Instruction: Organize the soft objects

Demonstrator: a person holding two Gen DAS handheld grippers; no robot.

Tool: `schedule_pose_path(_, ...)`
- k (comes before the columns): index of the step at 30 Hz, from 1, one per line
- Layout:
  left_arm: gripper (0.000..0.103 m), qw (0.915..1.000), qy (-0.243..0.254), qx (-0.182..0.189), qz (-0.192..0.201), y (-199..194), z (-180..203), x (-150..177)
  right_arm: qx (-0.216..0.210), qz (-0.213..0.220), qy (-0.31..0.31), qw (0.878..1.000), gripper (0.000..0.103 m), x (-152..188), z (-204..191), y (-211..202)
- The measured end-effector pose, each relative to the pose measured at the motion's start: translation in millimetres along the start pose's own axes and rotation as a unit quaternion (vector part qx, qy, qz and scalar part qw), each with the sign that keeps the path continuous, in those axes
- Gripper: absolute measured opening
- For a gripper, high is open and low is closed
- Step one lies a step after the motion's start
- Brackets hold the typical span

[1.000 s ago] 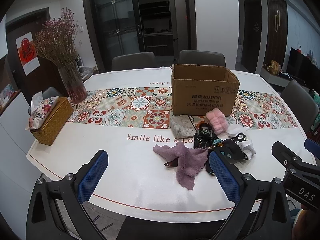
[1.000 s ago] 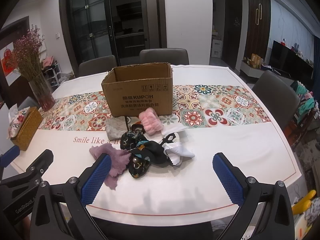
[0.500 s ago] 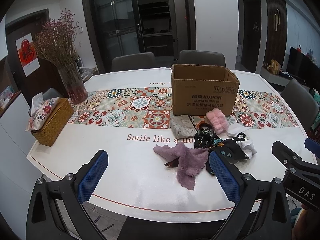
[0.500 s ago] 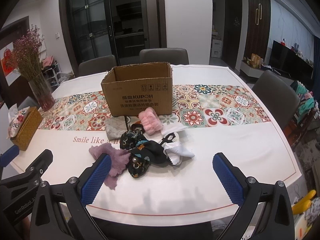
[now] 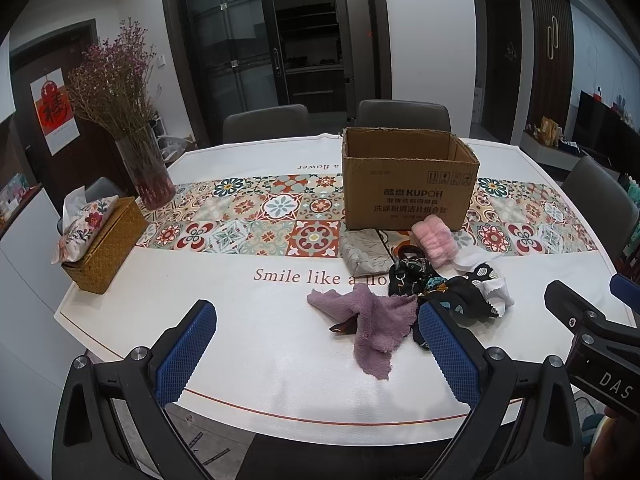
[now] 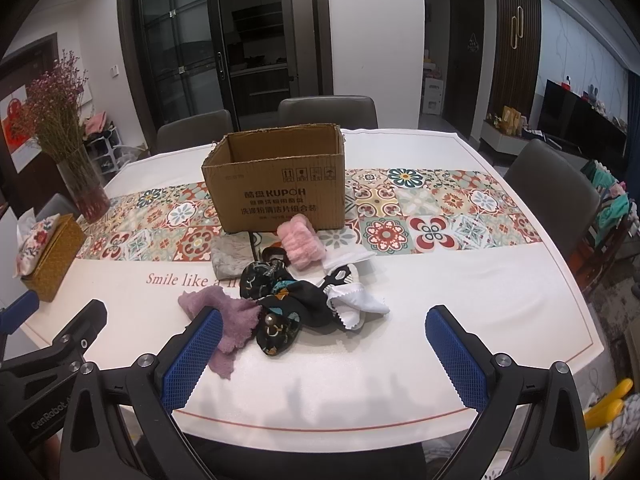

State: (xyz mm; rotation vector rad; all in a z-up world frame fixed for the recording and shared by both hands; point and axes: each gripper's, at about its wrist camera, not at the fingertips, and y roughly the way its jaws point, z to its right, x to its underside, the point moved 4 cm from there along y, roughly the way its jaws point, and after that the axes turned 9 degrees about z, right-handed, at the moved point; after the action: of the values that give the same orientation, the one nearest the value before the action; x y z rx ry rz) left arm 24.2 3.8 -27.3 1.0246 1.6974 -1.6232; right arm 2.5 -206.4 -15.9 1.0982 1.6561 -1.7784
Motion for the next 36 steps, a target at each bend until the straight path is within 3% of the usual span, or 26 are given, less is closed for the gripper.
schedule_pose_path(36, 0.103, 0.9997, 0.009, 0.000, -0.023, 20.3, 6.0, 10.7, -0.005, -0.023, 0.005, 1.000, 0.102, 9.4, -1.5, 20.6)
